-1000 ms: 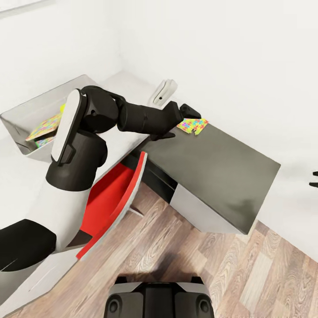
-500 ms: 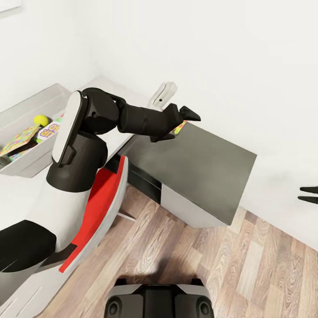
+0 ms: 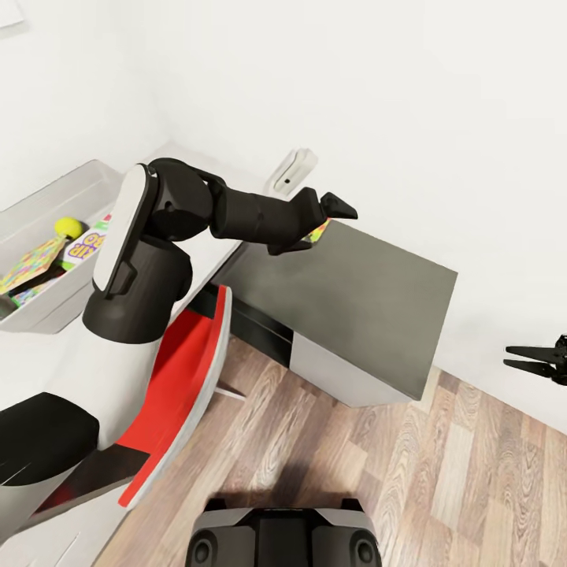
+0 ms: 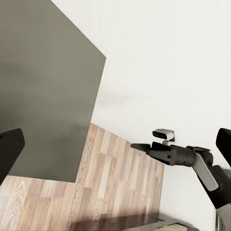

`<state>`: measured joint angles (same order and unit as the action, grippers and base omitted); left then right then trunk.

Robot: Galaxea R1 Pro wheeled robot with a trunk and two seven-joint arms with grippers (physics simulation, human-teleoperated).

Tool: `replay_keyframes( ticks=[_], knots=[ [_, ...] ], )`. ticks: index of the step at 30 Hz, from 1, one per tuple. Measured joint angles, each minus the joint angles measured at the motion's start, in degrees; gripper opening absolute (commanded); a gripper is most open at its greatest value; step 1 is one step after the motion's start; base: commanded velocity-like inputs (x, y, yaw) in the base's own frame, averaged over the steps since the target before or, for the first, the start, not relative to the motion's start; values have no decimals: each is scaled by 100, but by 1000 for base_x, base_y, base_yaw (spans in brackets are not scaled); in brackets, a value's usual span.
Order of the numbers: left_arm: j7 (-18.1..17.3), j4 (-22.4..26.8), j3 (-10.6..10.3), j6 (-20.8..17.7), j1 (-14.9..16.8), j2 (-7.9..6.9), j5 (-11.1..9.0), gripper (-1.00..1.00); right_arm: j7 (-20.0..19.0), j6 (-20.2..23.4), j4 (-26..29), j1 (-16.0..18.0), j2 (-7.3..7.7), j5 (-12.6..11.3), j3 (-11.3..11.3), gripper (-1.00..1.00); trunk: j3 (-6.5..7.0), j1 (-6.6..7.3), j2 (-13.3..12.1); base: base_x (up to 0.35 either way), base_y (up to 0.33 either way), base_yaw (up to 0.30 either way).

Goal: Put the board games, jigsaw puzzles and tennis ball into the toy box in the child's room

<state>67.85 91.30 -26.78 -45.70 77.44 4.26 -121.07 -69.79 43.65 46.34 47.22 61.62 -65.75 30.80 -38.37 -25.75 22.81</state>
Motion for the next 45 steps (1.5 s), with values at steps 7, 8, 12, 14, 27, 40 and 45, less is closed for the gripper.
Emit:
replay_keyframes(
  ticks=[7, 8, 12, 14, 27, 40, 45],
  knots=[
    [7, 13, -7, -6, 1, -13, -12, 100, 111, -55, -120, -18, -183, 3, -20, 100, 2, 0, 0, 11, 42, -60],
    [7, 13, -7, -6, 1, -13, -12, 100, 112, -55, -120, -17, -184, 2, -21, 100, 3, 0, 0, 6, 25, -136],
    [10, 12, -11, -9, 1, -26, -17, 100, 221, -85, -139, -28, -299, 5, -29, 100, 3, 0, 0, 5, 18, -177],
    [10, 11, -13, -9, 1, -31, -16, 100, 248, -96, -144, -31, -347, 5, -32, 100, 4, 0, 0, 3, 11, -214],
    [-41, 4, -19, -13, -14, -175, -7, 100, 339, -132, -211, -30, -575, 6, -57, 100, 27, 0, 1, 1, 5, -252],
    [-57, -17, -22, -14, -129, -225, -5, 100, 354, -138, -245, -26, -618, 8, -60, 100, 47, 0, 1, 3, 2, -179],
    [-49, -46, -24, -18, -152, -232, -5, 100, 355, -139, -249, -26, -625, 8, -60, 100, 49, 2, 1, 119, 49, -53]
  ],
)
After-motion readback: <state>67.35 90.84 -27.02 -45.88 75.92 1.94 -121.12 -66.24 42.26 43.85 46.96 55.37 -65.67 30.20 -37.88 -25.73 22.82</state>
